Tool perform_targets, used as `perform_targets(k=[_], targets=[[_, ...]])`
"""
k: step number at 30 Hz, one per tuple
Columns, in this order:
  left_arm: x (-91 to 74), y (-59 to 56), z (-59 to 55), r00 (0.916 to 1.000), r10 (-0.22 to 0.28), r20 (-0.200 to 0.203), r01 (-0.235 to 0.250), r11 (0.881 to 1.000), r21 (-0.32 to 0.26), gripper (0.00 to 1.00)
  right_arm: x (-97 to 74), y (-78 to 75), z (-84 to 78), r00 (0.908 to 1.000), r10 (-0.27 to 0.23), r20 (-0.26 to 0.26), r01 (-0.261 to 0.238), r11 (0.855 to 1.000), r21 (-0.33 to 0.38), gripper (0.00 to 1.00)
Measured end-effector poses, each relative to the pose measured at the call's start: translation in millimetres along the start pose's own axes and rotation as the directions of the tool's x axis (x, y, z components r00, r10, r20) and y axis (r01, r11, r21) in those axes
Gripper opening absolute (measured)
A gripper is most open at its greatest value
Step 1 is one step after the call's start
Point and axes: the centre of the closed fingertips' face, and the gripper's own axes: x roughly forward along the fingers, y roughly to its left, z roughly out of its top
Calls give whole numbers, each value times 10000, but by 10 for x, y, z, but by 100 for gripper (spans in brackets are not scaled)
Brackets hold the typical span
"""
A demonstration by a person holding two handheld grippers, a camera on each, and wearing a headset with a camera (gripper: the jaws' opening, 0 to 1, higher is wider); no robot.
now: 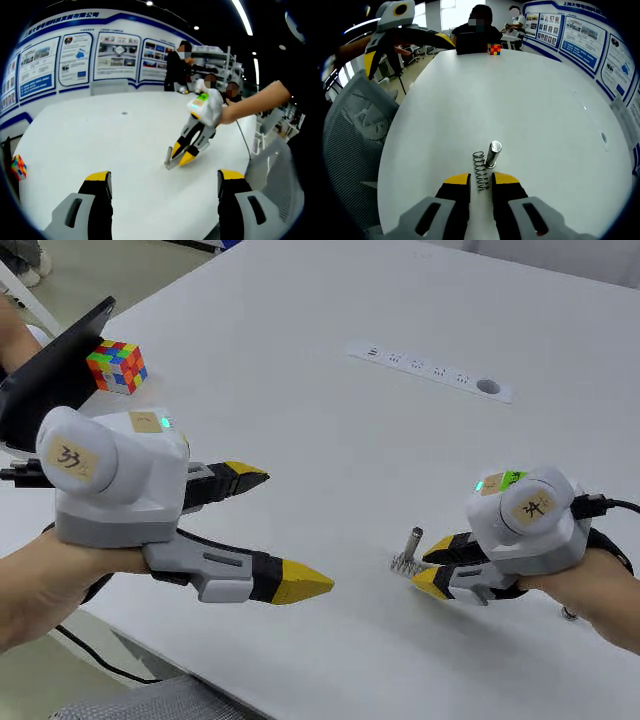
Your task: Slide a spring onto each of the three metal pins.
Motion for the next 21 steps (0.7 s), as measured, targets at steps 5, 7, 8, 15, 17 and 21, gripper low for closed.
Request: perform_targets(k=[5, 7, 8, 15, 17, 21], targets=[[-1, -3, -26, 10000, -23, -24, 23, 10000, -76, 89, 13, 11, -38, 9999, 100, -115, -102, 9999, -138, 18], [7, -13, -30, 10000, -48, -32, 48, 9999, -92, 89, 24, 4, -67, 9998, 102, -183, -107, 9996, -268, 17], [12, -17, -32, 10000, -55, -42, 55, 9999, -96, 89, 29, 8, -79, 9997, 132, -214, -138, 9995, -292, 17], [49, -46, 7, 9999, -113, 2, 113, 9999, -55, 88, 32, 51, -69, 9990, 415, -157, -422, 9982, -424, 13], [54, -51, 9, 9999, -125, -20, 125, 9999, -32, 88, 31, 62, -71, 9990, 412, -180, -420, 9980, -464, 12], [51, -63, 17, 9999, -132, -5, 132, 9999, -20, 88, 34, 64, -67, 9990, 389, -241, -404, 9970, -661, 12]])
